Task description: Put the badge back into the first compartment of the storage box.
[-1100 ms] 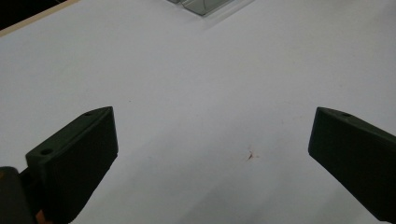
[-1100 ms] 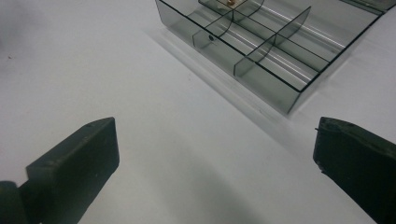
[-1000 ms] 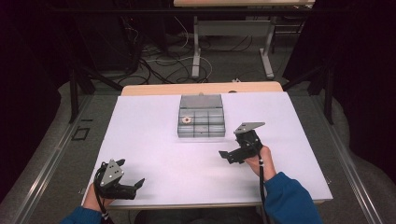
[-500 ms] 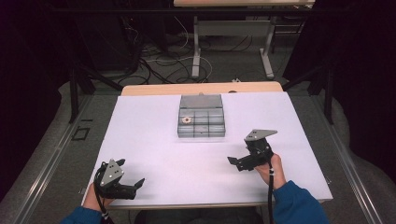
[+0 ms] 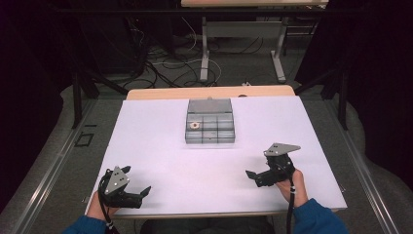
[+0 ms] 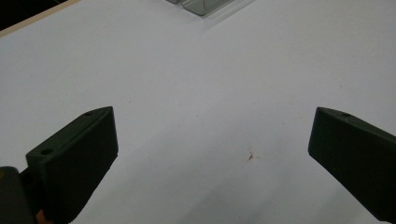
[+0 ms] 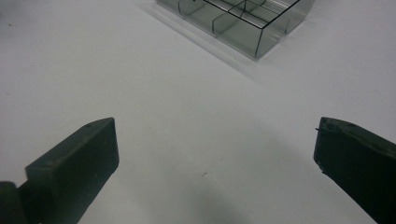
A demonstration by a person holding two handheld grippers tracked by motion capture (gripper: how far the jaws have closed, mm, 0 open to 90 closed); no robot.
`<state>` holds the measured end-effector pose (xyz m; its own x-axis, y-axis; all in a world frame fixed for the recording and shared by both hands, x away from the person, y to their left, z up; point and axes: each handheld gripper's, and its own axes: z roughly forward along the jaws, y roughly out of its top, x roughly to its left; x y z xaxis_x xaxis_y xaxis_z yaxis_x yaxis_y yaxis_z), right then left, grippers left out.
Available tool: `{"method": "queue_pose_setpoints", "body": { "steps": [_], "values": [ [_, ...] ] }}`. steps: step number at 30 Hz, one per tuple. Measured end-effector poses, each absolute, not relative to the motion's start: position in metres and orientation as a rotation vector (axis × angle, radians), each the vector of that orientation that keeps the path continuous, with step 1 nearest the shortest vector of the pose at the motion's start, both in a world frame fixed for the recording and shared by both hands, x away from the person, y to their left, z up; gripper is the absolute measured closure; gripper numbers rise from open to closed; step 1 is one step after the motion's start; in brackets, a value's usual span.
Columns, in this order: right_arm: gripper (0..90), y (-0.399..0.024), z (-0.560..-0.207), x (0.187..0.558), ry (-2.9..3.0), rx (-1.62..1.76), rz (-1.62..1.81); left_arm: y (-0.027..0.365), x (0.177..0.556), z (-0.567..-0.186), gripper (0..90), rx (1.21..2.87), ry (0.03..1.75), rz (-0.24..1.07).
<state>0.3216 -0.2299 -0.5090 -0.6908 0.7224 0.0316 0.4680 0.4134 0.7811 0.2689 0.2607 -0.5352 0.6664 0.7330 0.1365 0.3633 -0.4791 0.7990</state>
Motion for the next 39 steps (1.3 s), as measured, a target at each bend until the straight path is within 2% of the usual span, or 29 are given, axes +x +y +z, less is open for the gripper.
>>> {"method": "queue_pose_setpoints", "body": {
  "steps": [32,39],
  "values": [
    [0.0,-0.260,-0.532,0.279,2.323,1.041,1.089,0.261,0.269,-0.536,1.6,2.101,0.847,0.605],
    [0.0,-0.266,-0.530,0.273,2.251,1.019,1.182,0.261,0.271,-0.536,1.7,2.113,0.862,0.605]
  ]
}}
